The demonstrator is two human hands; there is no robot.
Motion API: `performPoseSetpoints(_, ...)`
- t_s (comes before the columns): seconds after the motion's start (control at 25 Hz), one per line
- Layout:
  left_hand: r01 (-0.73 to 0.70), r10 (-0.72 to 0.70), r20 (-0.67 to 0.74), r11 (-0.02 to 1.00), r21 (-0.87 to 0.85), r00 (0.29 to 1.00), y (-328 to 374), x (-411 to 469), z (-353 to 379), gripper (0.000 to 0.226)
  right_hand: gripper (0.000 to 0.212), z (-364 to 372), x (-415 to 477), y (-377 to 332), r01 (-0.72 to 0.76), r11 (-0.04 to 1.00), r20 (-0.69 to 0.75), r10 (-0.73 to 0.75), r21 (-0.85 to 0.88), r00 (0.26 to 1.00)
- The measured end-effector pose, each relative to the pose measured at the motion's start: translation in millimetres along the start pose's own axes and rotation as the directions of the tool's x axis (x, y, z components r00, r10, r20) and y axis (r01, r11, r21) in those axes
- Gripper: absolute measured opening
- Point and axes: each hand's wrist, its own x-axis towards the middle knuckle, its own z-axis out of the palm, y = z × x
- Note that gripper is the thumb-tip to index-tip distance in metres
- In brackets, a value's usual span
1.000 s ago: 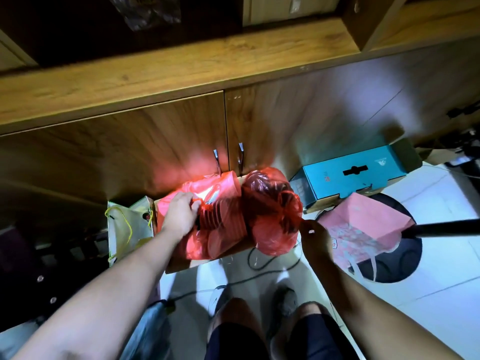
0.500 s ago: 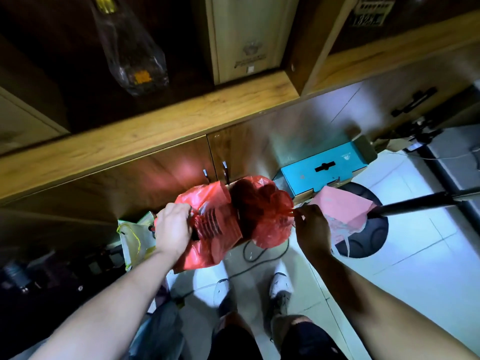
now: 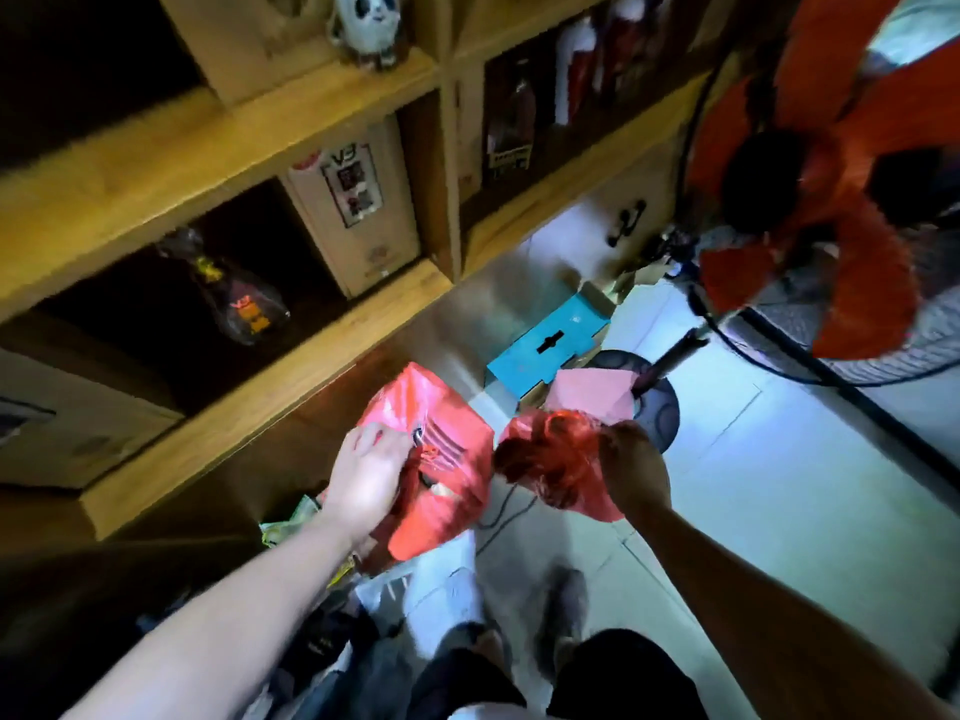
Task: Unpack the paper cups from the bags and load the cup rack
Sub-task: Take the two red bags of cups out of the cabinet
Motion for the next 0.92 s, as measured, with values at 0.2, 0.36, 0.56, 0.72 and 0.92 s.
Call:
performPoseSetpoints(0.2, -0.306, 0.299, 0.064, 0.937, 0.170, 0.952, 65, 31, -15, 0.012, 0.026, -27, -54, 102, -0.189, 0.977, -0.066, 0.196, 0.098, 0.978)
performPoseSetpoints(0.36, -0.436, 0.426, 0.092, 0.875, 0.209, 0.900, 156, 47, -8, 0.017, 0.021, -86, -103, 165, -0.308, 0.939, -0.122, 0.327, 0.151, 0.937)
performPoseSetpoints(0.56, -0.446, 0.439, 0.077, 0.884, 0.139, 0.895, 288, 60, -7, 0.013, 0.015, -177, -166, 243, -0.265, 0.957, -0.175, 0.282, 0.118, 0.943)
performPoseSetpoints(0.72, -0.475, 0.474, 0.033, 0.877, 0.076, 0.880, 415, 75, -7, 0.014, 0.013, -261, -215, 315, -0.290, 0.952, -0.272, 0.307, 0.099, 0.912)
performPoseSetpoints(0.92, -0.637, 0.637, 0.013, 0.769, 0.056, 0.771, 563, 96, -4, 0.027, 0.011, -346, -273, 403, -0.383, 0.919, -0.371, 0.389, 0.092, 0.843)
